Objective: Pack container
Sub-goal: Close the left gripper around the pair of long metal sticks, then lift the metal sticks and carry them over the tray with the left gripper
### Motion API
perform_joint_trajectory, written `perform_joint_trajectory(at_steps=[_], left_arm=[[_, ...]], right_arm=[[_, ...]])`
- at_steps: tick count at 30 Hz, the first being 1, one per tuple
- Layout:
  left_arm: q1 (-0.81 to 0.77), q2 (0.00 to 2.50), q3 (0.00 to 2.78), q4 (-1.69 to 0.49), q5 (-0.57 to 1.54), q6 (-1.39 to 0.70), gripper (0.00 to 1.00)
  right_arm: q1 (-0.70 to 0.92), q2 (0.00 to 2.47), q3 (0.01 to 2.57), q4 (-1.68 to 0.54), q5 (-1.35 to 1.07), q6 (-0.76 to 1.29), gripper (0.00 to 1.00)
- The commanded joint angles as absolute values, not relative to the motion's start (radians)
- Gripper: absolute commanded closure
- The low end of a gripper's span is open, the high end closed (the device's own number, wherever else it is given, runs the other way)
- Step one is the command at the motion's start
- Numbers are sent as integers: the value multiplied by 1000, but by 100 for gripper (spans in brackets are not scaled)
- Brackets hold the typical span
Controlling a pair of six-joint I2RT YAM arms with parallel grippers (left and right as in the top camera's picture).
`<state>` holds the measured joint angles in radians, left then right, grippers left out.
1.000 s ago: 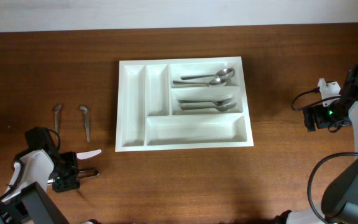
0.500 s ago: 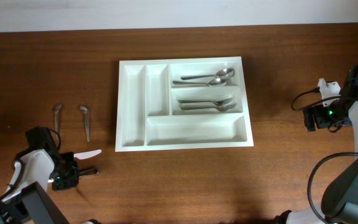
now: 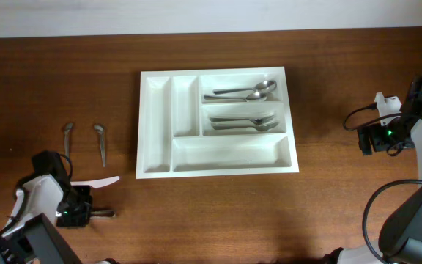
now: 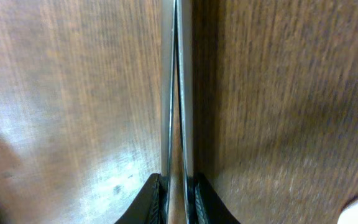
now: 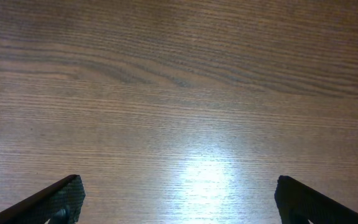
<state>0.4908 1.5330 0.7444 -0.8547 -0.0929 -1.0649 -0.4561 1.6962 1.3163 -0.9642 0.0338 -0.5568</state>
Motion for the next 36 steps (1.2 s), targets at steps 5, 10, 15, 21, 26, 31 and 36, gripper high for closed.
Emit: perform_joint_trajectory(at_steps=[5, 10, 15, 21, 26, 31, 36], left_arm=[[464, 1369, 941, -911, -28, -997, 96], [352, 1286, 991, -889, 62, -996, 96], [128, 1254, 995, -736, 99, -782, 95], [-184, 1254, 996, -574, 108, -603, 95], [-361, 1254, 996, -488, 51, -767, 95], [-459, 1256, 996, -440, 76, -808, 92], [-525, 1257, 996, -490, 130, -476, 88]], right_arm=[[-458, 1695, 1316, -964, 31, -556, 1], [-458, 1695, 1316, -964, 31, -556, 1], [-458, 1695, 1316, -964, 31, -556, 1], [-458, 1695, 1316, -964, 31, -556, 1], [-458, 1695, 1316, -964, 31, -556, 1], [-458, 1695, 1316, -964, 31, -556, 1], [-459, 1695, 1316, -964, 31, -556, 2]])
